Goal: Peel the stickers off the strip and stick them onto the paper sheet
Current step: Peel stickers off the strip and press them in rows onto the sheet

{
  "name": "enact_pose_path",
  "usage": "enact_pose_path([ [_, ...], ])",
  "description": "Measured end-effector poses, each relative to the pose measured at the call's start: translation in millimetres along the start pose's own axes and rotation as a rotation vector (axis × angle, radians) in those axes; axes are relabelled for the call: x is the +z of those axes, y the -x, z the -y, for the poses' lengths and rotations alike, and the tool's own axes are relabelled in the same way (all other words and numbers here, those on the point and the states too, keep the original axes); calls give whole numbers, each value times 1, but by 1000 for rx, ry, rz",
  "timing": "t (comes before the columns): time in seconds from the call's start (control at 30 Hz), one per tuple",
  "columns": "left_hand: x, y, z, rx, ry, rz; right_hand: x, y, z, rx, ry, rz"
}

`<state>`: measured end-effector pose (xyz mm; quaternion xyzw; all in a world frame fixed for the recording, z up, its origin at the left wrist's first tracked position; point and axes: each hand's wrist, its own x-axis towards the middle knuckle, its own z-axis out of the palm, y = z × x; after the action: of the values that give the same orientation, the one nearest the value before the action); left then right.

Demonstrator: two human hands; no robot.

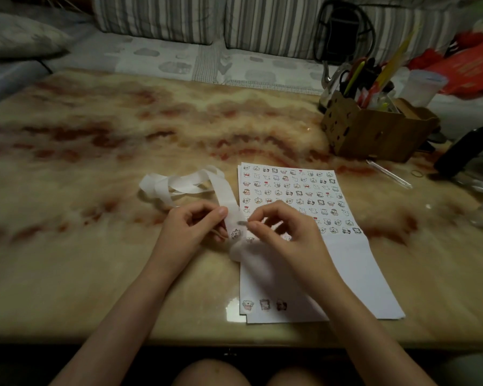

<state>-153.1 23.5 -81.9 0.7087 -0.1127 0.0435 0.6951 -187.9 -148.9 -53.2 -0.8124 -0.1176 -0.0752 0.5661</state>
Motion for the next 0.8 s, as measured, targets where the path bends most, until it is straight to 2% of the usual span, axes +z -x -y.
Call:
enact_pose_path([
  [0.13,1,-1,2,-10,5,-10,-32,-7,-6,261,-120,-64],
  [0.27,0,-1,3,-17,3,-13,-66,-9,-17,423,-50,-105],
  [0.37,1,-1,4,-23,10,-7,-78,-9,-27,470,65,-104],
  [0.8,0,-2,5,-34,7,5,-73,-7,-39,471,140,-4],
])
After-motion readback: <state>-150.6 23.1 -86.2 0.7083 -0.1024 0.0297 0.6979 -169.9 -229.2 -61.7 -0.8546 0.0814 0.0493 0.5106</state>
